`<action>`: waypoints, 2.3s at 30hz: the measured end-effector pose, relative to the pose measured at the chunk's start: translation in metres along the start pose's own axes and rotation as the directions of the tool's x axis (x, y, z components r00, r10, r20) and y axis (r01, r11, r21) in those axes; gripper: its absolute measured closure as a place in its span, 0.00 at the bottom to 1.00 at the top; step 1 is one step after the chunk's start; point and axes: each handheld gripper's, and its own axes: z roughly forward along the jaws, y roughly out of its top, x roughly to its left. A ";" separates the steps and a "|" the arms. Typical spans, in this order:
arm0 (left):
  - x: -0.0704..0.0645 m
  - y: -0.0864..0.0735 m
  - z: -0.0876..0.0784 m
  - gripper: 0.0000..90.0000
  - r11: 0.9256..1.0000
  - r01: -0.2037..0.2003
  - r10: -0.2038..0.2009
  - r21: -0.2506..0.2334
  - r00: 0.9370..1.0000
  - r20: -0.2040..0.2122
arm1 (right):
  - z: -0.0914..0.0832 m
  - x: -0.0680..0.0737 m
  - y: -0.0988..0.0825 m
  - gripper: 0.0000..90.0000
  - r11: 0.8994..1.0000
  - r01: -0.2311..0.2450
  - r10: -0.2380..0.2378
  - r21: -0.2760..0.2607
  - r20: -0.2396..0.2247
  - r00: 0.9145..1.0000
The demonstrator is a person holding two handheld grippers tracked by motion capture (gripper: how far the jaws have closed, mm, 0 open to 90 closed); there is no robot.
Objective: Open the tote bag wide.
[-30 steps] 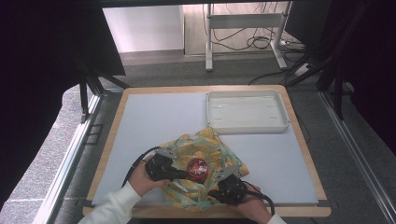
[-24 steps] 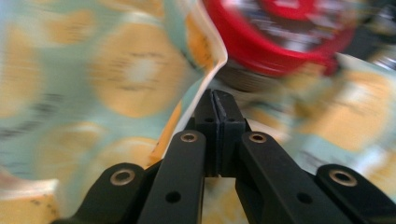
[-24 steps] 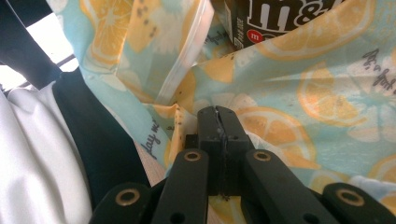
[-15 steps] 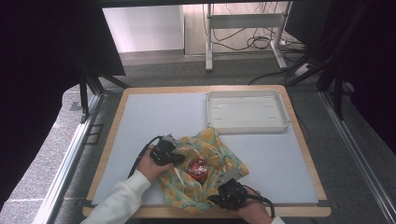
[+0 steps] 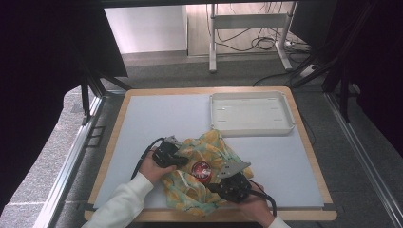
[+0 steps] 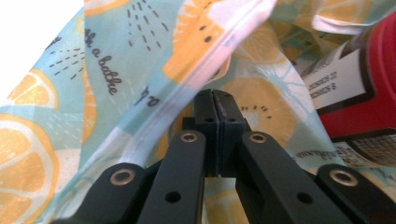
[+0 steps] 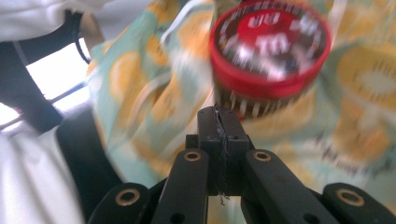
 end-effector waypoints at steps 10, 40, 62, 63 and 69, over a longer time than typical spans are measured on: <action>-0.001 0.000 -0.002 1.00 1.000 0.004 -0.004 -0.004 1.000 0.005 | 0.051 0.030 0.016 0.99 0.994 0.087 -0.083 0.071 -0.063 0.995; -0.002 -0.005 -0.002 0.99 1.000 -0.005 0.005 -0.001 1.000 0.001 | 0.019 -0.002 -0.022 0.99 0.994 -0.008 0.004 0.113 0.036 0.999; -0.003 -0.008 -0.001 1.00 1.000 0.003 -0.003 -0.007 1.000 0.009 | 0.023 -0.078 0.029 0.99 0.995 -0.099 0.094 0.015 0.180 0.979; -0.003 -0.008 -0.002 1.00 1.000 0.003 -0.003 -0.007 1.000 0.009 | 0.027 -0.082 0.028 0.99 0.995 -0.099 0.092 0.025 0.198 0.976; -0.003 -0.008 -0.002 1.00 1.000 -0.002 0.002 -0.005 1.000 0.012 | 0.038 -0.097 0.020 0.99 0.990 -0.132 0.117 0.051 0.224 0.967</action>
